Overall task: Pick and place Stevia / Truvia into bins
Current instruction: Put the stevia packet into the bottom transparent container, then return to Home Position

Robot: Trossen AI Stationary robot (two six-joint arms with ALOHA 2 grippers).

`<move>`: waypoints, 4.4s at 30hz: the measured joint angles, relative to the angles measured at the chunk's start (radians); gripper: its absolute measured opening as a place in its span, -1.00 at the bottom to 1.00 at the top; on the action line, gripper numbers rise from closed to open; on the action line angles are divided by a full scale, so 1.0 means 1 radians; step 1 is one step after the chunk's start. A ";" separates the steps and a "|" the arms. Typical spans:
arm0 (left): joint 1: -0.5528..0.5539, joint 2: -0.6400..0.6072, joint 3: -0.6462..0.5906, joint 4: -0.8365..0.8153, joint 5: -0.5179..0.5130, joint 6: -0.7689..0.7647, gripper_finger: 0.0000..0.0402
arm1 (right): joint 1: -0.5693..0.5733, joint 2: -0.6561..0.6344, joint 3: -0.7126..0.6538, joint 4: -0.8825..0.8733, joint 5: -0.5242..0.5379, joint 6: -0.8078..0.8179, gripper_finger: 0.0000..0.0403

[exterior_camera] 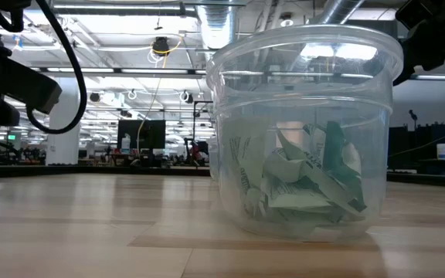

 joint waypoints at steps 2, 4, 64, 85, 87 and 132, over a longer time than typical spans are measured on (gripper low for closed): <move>0.000 0.000 0.000 0.000 -0.010 0.004 -0.82 | 0.000 0.000 0.000 0.000 0.000 0.000 -0.71; 0.000 0.000 0.000 -0.001 -0.016 0.008 -0.94 | 0.000 0.000 0.000 0.000 0.000 0.000 -0.71; 0.194 0.248 0.539 0.502 -0.044 0.894 -1.00 | 0.000 0.000 0.000 -0.006 0.000 0.000 -0.71; 0.195 0.311 0.627 0.432 0.040 0.928 -0.74 | 0.000 0.000 0.000 -0.006 0.000 0.000 -0.71; 0.195 0.311 0.627 0.432 0.040 0.925 -0.63 | 0.000 0.000 0.000 -0.006 0.000 0.000 -0.71; 0.491 -0.423 0.124 0.712 0.004 1.132 -1.00 | 0.000 0.000 -0.001 0.035 0.001 0.000 -0.71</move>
